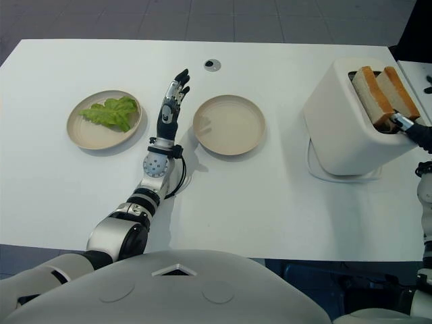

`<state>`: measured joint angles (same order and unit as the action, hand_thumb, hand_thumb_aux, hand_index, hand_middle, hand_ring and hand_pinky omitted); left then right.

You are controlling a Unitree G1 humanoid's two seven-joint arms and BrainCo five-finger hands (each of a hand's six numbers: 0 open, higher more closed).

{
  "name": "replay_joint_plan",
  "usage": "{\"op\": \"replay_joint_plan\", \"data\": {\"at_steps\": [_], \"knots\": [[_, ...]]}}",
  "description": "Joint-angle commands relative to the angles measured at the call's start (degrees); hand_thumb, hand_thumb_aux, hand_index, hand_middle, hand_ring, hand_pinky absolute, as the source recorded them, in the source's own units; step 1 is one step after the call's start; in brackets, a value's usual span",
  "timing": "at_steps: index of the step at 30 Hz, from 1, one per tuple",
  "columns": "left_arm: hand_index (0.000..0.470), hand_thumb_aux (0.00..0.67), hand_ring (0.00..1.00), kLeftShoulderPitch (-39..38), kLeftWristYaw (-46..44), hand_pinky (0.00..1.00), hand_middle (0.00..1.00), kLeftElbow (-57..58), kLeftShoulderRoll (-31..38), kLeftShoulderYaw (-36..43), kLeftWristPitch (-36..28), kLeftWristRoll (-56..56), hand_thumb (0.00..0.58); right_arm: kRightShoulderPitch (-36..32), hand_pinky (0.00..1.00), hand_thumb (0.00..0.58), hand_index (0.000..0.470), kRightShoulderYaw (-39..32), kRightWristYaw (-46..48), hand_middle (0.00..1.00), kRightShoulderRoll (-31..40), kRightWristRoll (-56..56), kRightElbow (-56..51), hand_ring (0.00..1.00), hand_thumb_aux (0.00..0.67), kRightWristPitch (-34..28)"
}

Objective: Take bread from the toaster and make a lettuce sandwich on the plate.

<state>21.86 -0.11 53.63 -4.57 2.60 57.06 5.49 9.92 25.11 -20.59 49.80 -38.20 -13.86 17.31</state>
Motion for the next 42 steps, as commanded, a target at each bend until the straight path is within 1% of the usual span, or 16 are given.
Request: {"op": "replay_joint_plan", "data": {"at_steps": [1, 5, 9, 11, 14, 15, 17, 19, 20, 21, 23, 26, 30, 34, 38, 42], "knots": [[0.000, 0.000, 0.00, -6.0, -0.2, 0.00, 0.00, 1.7, -1.2, 0.9, -0.8, 0.4, 0.000, 3.5, 1.00, 0.580, 0.470, 2.0, 2.0, 1.00, -1.2, 1.1, 8.5, 1.00, 0.670, -1.6], [0.000, 0.000, 0.00, -6.3, -0.3, 0.00, 0.00, 1.0, -1.1, 0.8, -1.2, 0.3, 0.000, 4.3, 1.00, 0.580, 0.470, 4.2, 1.3, 1.00, -2.4, 1.4, 11.3, 1.00, 0.670, -3.7], [0.000, 0.000, 0.00, -6.6, -0.1, 0.00, 0.00, 0.2, -0.9, 0.6, -1.4, 0.3, 0.000, 2.7, 1.00, 0.580, 0.470, 5.8, -0.8, 1.00, -3.2, 2.7, 13.0, 1.00, 0.670, -3.5], [0.000, 0.000, 0.00, -6.6, 0.0, 0.00, 0.00, 0.1, -0.9, 0.5, -1.5, 0.4, 0.000, 1.2, 1.00, 0.580, 0.470, 8.9, -4.9, 1.00, -4.7, 4.0, 15.8, 1.00, 0.670, -2.0], [0.000, 0.000, 0.00, -6.7, 0.1, 0.00, 0.00, -0.1, -0.7, 0.4, -1.5, 0.3, 0.000, -1.4, 1.00, 0.580, 0.470, 13.9, -11.8, 1.00, -9.7, 8.3, 25.5, 1.00, 0.670, 4.2], [0.000, 0.000, 0.00, -6.8, 0.1, 0.00, 0.00, -0.1, -0.6, 0.3, -1.5, 0.3, 0.000, -2.2, 1.00, 0.580, 0.470, 12.6, -11.0, 1.00, -11.3, 11.1, 29.8, 1.00, 0.670, 5.9], [0.000, 0.000, 0.00, -6.8, 0.3, 0.00, 0.00, -0.2, -0.5, 0.1, -1.3, 0.3, 0.000, -3.6, 1.00, 0.580, 0.470, 6.5, -6.0, 1.00, -13.7, 18.5, 35.7, 1.00, 0.670, 7.6], [0.000, 0.000, 0.00, -6.7, 0.5, 0.00, 0.00, -0.3, -0.4, 0.0, -1.2, 0.3, 0.000, -5.8, 1.00, 0.580, 0.470, -3.0, 2.0, 1.00, -15.8, 28.4, 37.9, 1.00, 0.670, 6.4], [0.000, 0.000, 0.00, -6.5, 0.7, 0.00, 0.00, -0.3, -0.4, -0.1, -1.2, 0.3, 0.000, -7.2, 1.00, 0.580, 0.470, -8.3, 7.7, 1.00, -17.6, 36.5, 37.7, 1.00, 0.670, 2.7], [0.000, 0.000, 0.00, -6.2, 0.8, 0.00, 0.00, -0.1, -0.4, -0.1, -1.2, 0.3, 0.000, -8.5, 1.00, 0.580, 0.470, -12.3, 11.7, 1.00, -19.5, 41.9, 36.9, 1.00, 0.670, -0.1], [0.000, 0.000, 0.00, -5.8, 1.1, 0.00, 0.00, 0.0, -0.3, -0.3, -1.2, 0.4, 0.000, -10.6, 1.00, 0.580, 0.470, -19.3, 18.6, 1.00, -22.4, 46.4, 33.6, 1.00, 0.670, -4.4], [0.000, 0.000, 0.00, -5.0, 2.9, 0.00, 0.00, 0.3, -0.1, -1.0, -1.0, 0.8, 0.000, -15.5, 1.00, 0.580, 0.470, -26.8, 24.4, 1.00, -26.7, 43.9, 23.0, 1.00, 0.670, -6.6], [0.000, 0.000, 0.00, -4.0, 6.4, 0.00, 0.00, 0.5, 0.5, -2.6, -0.6, 0.9, 0.000, -25.1, 1.00, 0.580, 0.470, -29.9, 25.3, 1.00, -29.5, 36.8, 3.0, 1.00, 0.670, -2.7], [0.000, 0.000, 0.00, -3.1, 6.7, 0.00, 0.00, 1.6, 0.3, -1.8, -0.6, 1.7, 0.000, -31.7, 1.00, 0.580, 0.470, -30.9, 26.4, 1.00, -28.2, 31.6, -12.9, 1.00, 0.670, 3.3], [0.000, 0.000, 0.00, -2.5, 6.4, 0.00, 0.00, 2.3, 0.2, -1.3, -0.7, 1.8, 0.000, -32.8, 1.00, 0.580, 0.470, -33.4, 30.6, 1.00, -27.3, 28.6, -17.8, 1.00, 0.670, 7.5], [0.000, 0.000, 0.00, -2.0, 6.0, 0.00, 0.00, 1.2, 0.6, -0.4, -0.1, 2.7, 0.000, -29.1, 1.00, 0.580, 0.470, -37.1, 38.7, 1.00, -25.4, 27.4, -15.0, 1.00, 0.670, 9.0]]}}
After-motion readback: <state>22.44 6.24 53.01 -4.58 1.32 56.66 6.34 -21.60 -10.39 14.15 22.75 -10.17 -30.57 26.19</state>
